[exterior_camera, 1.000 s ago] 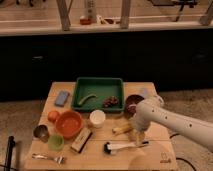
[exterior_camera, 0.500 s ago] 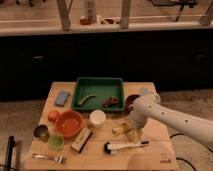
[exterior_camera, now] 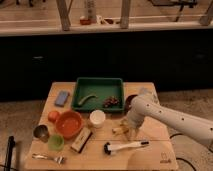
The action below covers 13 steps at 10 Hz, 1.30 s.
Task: Place banana in red bowl
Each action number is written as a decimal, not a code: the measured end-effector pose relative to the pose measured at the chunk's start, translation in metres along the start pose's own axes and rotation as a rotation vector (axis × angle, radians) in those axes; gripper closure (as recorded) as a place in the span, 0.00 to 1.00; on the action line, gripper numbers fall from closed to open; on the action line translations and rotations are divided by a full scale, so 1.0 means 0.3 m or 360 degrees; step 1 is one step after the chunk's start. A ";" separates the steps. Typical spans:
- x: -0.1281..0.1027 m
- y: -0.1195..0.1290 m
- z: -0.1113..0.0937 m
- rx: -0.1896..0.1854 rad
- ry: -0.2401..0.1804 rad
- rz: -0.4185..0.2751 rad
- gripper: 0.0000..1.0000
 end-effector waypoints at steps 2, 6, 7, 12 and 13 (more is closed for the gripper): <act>-0.008 -0.021 0.011 -0.0015 -0.0005 -0.0038 0.72; -0.013 -0.042 0.017 -0.0030 0.0002 -0.0074 1.00; -0.014 -0.041 0.016 -0.0030 0.0003 -0.0080 1.00; -0.044 -0.035 -0.030 0.0017 -0.0007 -0.0132 1.00; -0.047 -0.034 -0.041 0.0028 -0.0015 -0.0142 1.00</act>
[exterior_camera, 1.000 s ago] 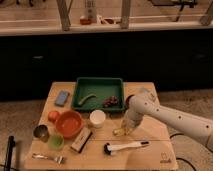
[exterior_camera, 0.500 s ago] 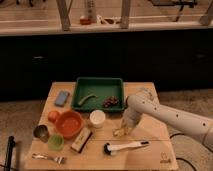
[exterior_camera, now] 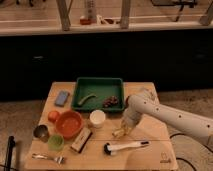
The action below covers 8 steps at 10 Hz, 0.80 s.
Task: Place banana in red bowl
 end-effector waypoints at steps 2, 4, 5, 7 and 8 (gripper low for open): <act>-0.011 -0.007 -0.030 0.0026 -0.0020 -0.0036 1.00; -0.017 -0.024 -0.059 0.0049 -0.0033 -0.0069 1.00; -0.020 -0.035 -0.084 0.0061 -0.0042 -0.0092 1.00; -0.024 -0.053 -0.114 0.0074 -0.0046 -0.0125 1.00; -0.033 -0.072 -0.133 0.0084 -0.0045 -0.0151 1.00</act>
